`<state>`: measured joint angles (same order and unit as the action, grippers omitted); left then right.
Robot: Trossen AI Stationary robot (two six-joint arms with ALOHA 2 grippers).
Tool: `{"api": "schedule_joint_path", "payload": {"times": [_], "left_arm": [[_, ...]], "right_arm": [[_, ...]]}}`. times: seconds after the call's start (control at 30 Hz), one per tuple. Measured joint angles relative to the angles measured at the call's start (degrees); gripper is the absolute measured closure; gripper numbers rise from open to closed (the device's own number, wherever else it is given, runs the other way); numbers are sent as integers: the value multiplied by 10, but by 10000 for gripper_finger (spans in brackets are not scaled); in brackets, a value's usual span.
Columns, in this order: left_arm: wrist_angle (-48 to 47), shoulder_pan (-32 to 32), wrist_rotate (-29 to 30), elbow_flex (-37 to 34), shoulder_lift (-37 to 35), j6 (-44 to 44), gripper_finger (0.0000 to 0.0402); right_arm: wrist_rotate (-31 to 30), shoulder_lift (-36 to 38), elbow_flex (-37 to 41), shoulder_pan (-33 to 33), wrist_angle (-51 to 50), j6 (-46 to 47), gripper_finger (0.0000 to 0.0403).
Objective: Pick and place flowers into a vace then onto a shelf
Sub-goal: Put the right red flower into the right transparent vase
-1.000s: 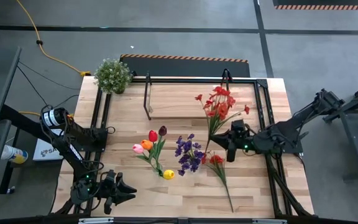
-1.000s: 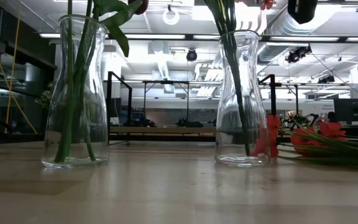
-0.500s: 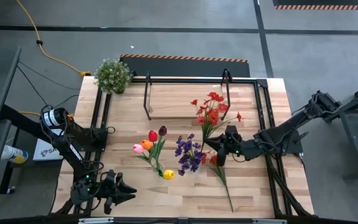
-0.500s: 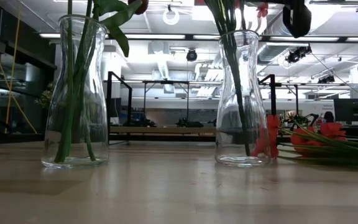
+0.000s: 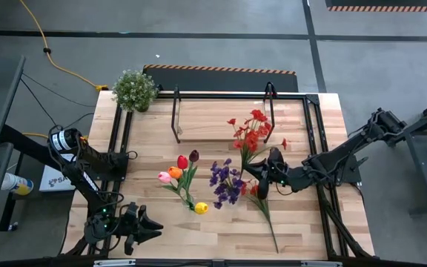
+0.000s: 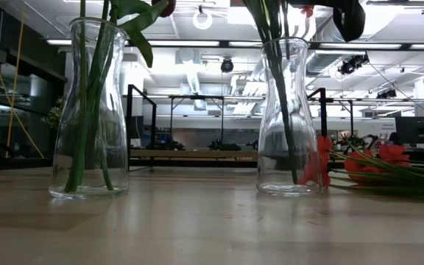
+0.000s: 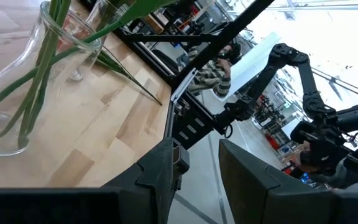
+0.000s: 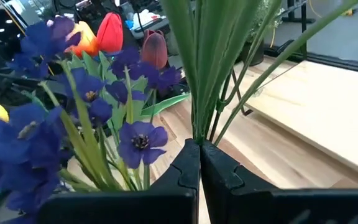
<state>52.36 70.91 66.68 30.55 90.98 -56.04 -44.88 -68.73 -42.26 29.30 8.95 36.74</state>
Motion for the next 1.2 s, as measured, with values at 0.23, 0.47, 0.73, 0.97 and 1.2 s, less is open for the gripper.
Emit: {"api": "schedule_joint_path", "payload": {"times": [0.23, 0.47, 0.73, 0.97, 1.2], "left_arm": [[0, 0, 19, 0, 0, 0, 238], [0, 0, 20, 0, 0, 0, 238], [0, 0, 34, 0, 0, 0, 238], [0, 0, 34, 0, 0, 0, 238], [0, 0, 34, 0, 0, 0, 238]], "right_arm": [[4, 0, 0, 0, 0, -26, 403], [14, 0, 0, 0, 10, -39, 403], [31, 0, 0, 0, 22, -53, 403], [35, -32, 0, 7, 43, -52, 403], [32, -75, 0, 19, 70, -53, 403]]}}
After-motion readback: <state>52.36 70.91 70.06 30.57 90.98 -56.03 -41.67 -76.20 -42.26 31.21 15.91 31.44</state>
